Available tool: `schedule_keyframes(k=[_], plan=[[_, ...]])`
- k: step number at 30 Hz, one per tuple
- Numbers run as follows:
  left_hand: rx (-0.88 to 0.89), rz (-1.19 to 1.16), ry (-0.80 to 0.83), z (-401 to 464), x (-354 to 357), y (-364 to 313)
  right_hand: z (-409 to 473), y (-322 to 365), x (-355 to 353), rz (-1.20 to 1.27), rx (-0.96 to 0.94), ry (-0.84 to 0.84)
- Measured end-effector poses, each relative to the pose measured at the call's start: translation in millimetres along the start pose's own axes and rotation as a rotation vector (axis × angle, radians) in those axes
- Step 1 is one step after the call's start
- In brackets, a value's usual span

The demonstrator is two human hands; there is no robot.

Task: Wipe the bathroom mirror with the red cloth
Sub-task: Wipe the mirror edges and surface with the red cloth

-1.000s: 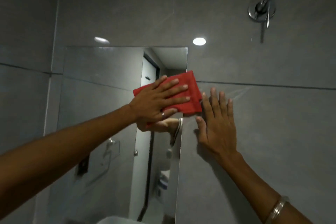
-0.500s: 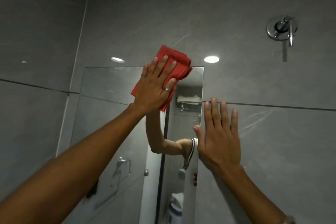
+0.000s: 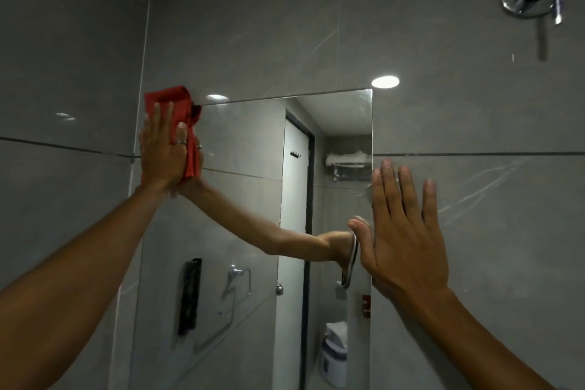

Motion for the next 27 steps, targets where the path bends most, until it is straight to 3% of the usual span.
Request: schedule_keyframes(k=[3, 5, 10, 12, 15, 16, 21, 27], plan=[[-0.125, -0.031, -0.023, -5.8, -0.2, 6.8, -0.1, 0.1, 2.1, -0.013, -0.004, -0.015], [-0.12, -0.002, -0.03, -26.6, 1.1, -0.1, -0.6, 0.8, 3.0, -0.017, -0.009, -0.027], [0.286, 0.062, 0.157, -131.3, 3.8, 7.2, -2.7, 1.1, 3.9, 0.01, -0.002, -0.05], [0.158, 0.034, 0.146, -166.1, 0.4, 36.3, -12.7, 3.4, 6.8, 0.024, 0.009, -0.048], [-0.321, -0.037, 0.007, -208.3, 2.2, 74.9, -42.5, 9.1, 16.1, 0.032, -0.003, -0.036], [-0.36, -0.015, 0.001, -222.9, 4.8, 77.6, -54.7, 10.2, 20.0, 0.032, -0.011, -0.029], [0.119, 0.071, 0.158, -308.2, 8.6, 96.4, -126.2, 20.9, 37.8, 0.039, -0.042, 0.023], [-0.273, 0.019, 0.119, -349.8, -1.5, 170.2, -197.8, 14.7, 49.5, -0.075, -0.139, 0.03]])
Point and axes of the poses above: each hand's wrist, its own z-axis towards the middle knuckle, its own x-axis out of the palm, y = z × x, the point moved 4 cm from there along z, towards the middle knuckle, and after that the axes turned 1 degree about z, right-handed, at the moved point
